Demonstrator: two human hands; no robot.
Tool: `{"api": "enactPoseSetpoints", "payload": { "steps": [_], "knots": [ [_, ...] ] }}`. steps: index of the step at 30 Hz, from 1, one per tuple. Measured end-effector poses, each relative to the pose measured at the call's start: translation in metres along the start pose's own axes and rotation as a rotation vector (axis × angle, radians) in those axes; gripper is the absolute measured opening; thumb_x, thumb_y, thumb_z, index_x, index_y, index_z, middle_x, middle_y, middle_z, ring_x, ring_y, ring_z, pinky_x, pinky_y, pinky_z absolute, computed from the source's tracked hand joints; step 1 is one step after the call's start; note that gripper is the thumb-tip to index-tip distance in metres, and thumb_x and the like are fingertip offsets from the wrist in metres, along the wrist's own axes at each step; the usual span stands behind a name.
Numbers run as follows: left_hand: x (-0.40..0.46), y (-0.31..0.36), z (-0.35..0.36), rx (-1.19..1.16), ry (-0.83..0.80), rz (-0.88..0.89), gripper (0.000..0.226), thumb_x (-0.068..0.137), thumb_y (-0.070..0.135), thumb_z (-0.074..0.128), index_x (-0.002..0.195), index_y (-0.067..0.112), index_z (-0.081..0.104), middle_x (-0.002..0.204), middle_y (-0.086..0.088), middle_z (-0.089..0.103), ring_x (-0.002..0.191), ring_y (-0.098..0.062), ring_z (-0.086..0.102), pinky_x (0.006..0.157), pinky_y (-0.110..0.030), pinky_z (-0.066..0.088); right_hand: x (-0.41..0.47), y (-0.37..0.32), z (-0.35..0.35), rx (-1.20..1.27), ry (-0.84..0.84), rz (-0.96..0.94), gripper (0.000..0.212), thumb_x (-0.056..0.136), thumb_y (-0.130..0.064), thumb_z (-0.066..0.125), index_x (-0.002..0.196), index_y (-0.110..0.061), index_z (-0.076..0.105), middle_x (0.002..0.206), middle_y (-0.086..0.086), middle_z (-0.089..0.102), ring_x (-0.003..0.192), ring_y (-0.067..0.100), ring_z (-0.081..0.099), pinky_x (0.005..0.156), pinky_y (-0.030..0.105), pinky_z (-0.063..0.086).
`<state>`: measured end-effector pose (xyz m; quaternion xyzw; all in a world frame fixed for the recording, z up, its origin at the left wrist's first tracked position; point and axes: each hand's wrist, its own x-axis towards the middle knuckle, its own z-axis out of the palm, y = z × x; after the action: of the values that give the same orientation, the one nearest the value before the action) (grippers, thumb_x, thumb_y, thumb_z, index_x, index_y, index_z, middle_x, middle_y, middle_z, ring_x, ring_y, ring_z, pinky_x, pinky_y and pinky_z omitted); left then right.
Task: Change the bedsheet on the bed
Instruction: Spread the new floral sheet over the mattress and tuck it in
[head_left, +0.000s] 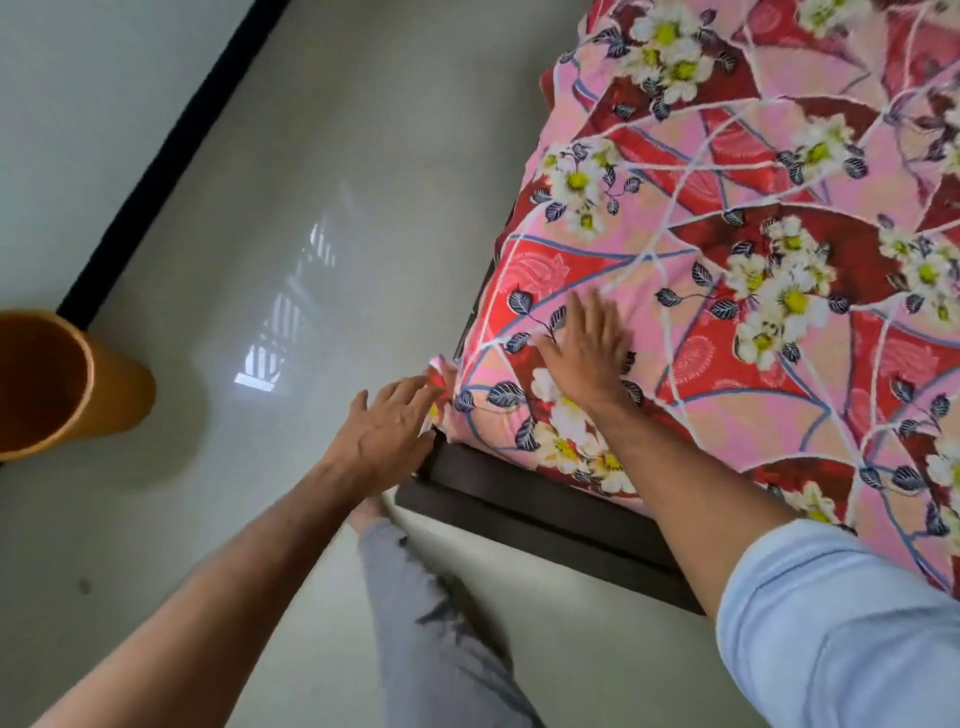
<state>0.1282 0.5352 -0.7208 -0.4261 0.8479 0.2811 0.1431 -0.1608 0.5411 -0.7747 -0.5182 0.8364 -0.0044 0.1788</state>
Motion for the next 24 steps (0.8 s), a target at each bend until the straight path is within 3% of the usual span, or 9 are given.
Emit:
{"api": "enactPoseSetpoints", "payload": {
  "steps": [2, 3, 6, 8, 12, 16, 19, 21, 24],
  "knots": [
    [0.02, -0.02, -0.021, 0.007, -0.021, 0.035, 0.06, 0.101, 0.035, 0.05, 0.156, 0.028, 0.027, 0.165, 0.0, 0.024, 0.149, -0.024, 0.028, 0.117, -0.057, 0.029, 0.011, -0.024, 0.006, -0.121, 0.0, -0.143, 0.081, 0.094, -0.068, 0.037, 0.159, -0.032, 0.006, 0.167, 0.001, -0.012, 0.152, 0.036, -0.012, 0.113, 0.065, -0.011],
    [0.034, -0.03, -0.033, 0.006, -0.034, 0.058, 0.06, 0.102, 0.035, 0.049, 0.156, 0.028, 0.026, 0.165, 0.0, 0.024, 0.15, -0.024, 0.027, 0.117, -0.056, 0.029, 0.017, -0.037, 0.009, -0.21, -0.002, -0.277, 0.077, 0.094, -0.069, 0.034, 0.159, -0.034, 0.013, 0.167, 0.0, -0.007, 0.153, 0.036, -0.01, 0.114, 0.07, -0.009],
    [0.077, -0.057, -0.061, -0.017, -0.073, 0.113, 0.058, 0.103, 0.035, 0.047, 0.157, 0.029, 0.026, 0.165, 0.001, 0.024, 0.15, -0.023, 0.027, 0.118, -0.054, 0.029, 0.035, -0.067, 0.022, -0.447, -0.097, -0.707, 0.068, 0.095, -0.069, 0.024, 0.148, -0.032, 0.044, 0.162, -0.001, 0.03, 0.152, 0.027, 0.019, 0.116, 0.068, 0.006],
    [0.108, -0.069, -0.079, -0.002, -0.123, 0.162, 0.058, 0.103, 0.034, 0.047, 0.157, 0.028, 0.026, 0.166, 0.0, 0.023, 0.151, -0.024, 0.026, 0.119, -0.055, 0.029, 0.05, -0.076, 0.026, -0.41, -0.142, -0.748, 0.063, 0.096, -0.065, 0.032, 0.144, -0.029, 0.05, 0.16, 0.0, 0.034, 0.15, 0.021, 0.026, 0.12, 0.058, 0.01],
    [0.152, -0.085, -0.113, -0.053, -0.095, 0.189, 0.056, 0.103, 0.03, 0.048, 0.156, 0.026, 0.029, 0.164, -0.001, 0.026, 0.149, -0.026, 0.03, 0.118, -0.054, 0.031, 0.07, -0.087, 0.017, -0.193, 0.065, -0.519, 0.053, 0.096, -0.036, 0.048, 0.148, -0.026, 0.044, 0.164, 0.001, 0.024, 0.152, 0.02, 0.018, 0.122, 0.051, 0.013],
    [0.198, -0.085, -0.135, 0.012, -0.117, 0.327, 0.056, 0.102, 0.029, 0.051, 0.155, 0.026, 0.032, 0.164, -0.002, 0.028, 0.147, -0.027, 0.035, 0.115, -0.051, 0.036, 0.11, -0.058, -0.014, 0.044, 0.382, 0.156, 0.064, 0.095, -0.037, 0.049, 0.155, -0.021, 0.032, 0.164, 0.004, 0.023, 0.152, 0.025, 0.018, 0.122, 0.054, 0.011],
    [0.245, -0.07, -0.147, 0.02, -0.122, 0.404, 0.056, 0.099, 0.027, 0.056, 0.152, 0.024, 0.037, 0.162, -0.002, 0.031, 0.145, -0.027, 0.039, 0.111, -0.052, 0.04, 0.124, -0.009, -0.027, 0.184, 0.315, 0.659, 0.076, 0.093, -0.055, 0.037, 0.158, -0.019, 0.022, 0.166, 0.006, 0.015, 0.153, 0.029, 0.012, 0.12, 0.06, 0.01],
    [0.275, -0.053, -0.153, 0.012, -0.068, 0.499, 0.055, 0.094, 0.026, 0.06, 0.147, 0.021, 0.044, 0.156, -0.007, 0.041, 0.136, -0.032, 0.049, 0.099, -0.056, 0.047, 0.114, 0.01, -0.026, 0.096, 0.184, 0.634, 0.081, 0.094, -0.064, 0.028, 0.16, -0.022, 0.008, 0.168, 0.007, 0.004, 0.154, 0.032, 0.0, 0.118, 0.062, 0.005],
    [0.317, -0.024, -0.159, 0.093, -0.069, 0.651, 0.058, 0.086, 0.034, 0.048, 0.141, 0.016, 0.043, 0.146, -0.017, 0.051, 0.122, -0.043, 0.059, 0.083, -0.06, 0.055, 0.097, 0.015, -0.037, -0.132, -0.047, 0.094, 0.082, 0.096, -0.065, 0.035, 0.16, -0.025, 0.002, 0.168, 0.005, -0.007, 0.152, 0.039, -0.007, 0.116, 0.068, 0.011]
  ]
}}
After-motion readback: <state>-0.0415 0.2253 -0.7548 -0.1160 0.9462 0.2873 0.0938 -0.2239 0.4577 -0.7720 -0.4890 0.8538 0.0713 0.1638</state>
